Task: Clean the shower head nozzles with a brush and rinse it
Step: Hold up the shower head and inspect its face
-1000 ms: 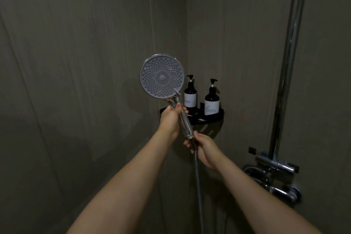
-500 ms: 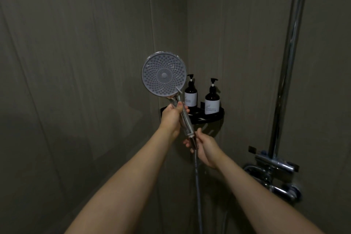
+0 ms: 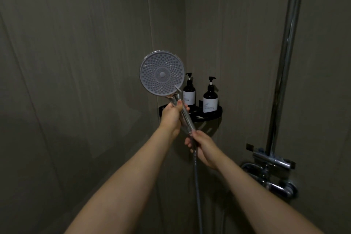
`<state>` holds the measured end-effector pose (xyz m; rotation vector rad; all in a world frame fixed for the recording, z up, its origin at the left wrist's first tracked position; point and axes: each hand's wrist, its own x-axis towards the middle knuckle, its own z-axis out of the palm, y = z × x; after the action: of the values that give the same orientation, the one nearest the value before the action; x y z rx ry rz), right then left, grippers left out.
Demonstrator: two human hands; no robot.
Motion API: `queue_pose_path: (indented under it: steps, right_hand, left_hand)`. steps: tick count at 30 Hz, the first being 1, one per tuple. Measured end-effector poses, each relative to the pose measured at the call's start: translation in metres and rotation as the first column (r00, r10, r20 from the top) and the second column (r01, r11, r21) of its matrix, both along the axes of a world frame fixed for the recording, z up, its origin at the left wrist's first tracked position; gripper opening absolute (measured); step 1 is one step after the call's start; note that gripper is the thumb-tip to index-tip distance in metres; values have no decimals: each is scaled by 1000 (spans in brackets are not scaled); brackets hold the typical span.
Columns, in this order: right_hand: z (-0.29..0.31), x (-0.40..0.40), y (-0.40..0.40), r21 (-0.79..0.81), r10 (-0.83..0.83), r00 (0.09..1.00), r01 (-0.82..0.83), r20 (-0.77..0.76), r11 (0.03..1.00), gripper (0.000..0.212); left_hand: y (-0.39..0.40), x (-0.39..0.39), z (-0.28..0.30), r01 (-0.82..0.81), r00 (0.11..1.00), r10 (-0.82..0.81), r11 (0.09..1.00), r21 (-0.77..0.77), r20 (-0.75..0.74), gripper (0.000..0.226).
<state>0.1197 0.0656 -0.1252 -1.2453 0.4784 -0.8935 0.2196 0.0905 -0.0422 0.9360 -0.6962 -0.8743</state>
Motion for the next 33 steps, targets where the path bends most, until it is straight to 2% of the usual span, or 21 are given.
queue_pose_path:
  steps: [2, 5, 12, 14, 17, 19, 22, 25, 29, 31, 32, 33]
  right_hand:
    - [-2, -1, 0, 36, 15, 1000, -16, 19, 999, 27]
    - [-5, -1, -1, 8, 6, 1000, -6, -18, 1000, 31]
    - [-11, -3, -9, -93, 13, 993, -24, -114, 995, 18]
    - [-17, -6, -13, -153, 3, 974, -39, -226, 987, 22]
    - [-23, -10, -20, -229, -36, 914, -64, -405, 971, 29]
    - [-22, -11, -23, -243, -60, 891, -57, -449, 968, 31]
    - [-17, -10, -21, -319, -88, 849, -98, -520, 943, 22]
    - [-12, -8, -19, -378, -147, 842, -72, -519, 923, 21]
    - [-8, -5, -20, -530, -314, 786, -21, -533, 848, 23]
    - [-4, -4, -21, -467, -289, 812, 22, -507, 884, 22]
    - [-3, -5, -21, -425, -231, 803, -30, -549, 905, 21]
    - [-3, -7, -21, -394, -180, 757, -109, -628, 913, 18]
  left_hand:
    - [0, 1, 3, -15, 1000, 15, 1000, -4, -1, 22]
    - [0, 1, 5, -21, 999, 20, 1000, -5, -26, 23]
    - [1, 3, 2, -25, 999, 25, 1000, -16, -23, 22]
    - [1, 5, 1, -29, 999, 29, 999, -14, -21, 21]
    - [2, 6, -2, -35, 999, 35, 999, -6, -21, 23]
    - [2, 7, -5, -34, 999, 34, 999, -2, -20, 23]
    - [2, 9, -9, -37, 999, 37, 999, 10, -6, 23]
    - [2, 9, -9, -35, 999, 35, 999, 4, -3, 23]
    - [4, 9, -8, -36, 999, 36, 999, -2, 3, 23]
    - [4, 9, -6, -33, 999, 33, 999, -1, -8, 23]
    - [4, 9, -5, -36, 999, 35, 999, -3, -16, 23]
    - [4, 9, -5, -42, 999, 42, 999, -4, -22, 23]
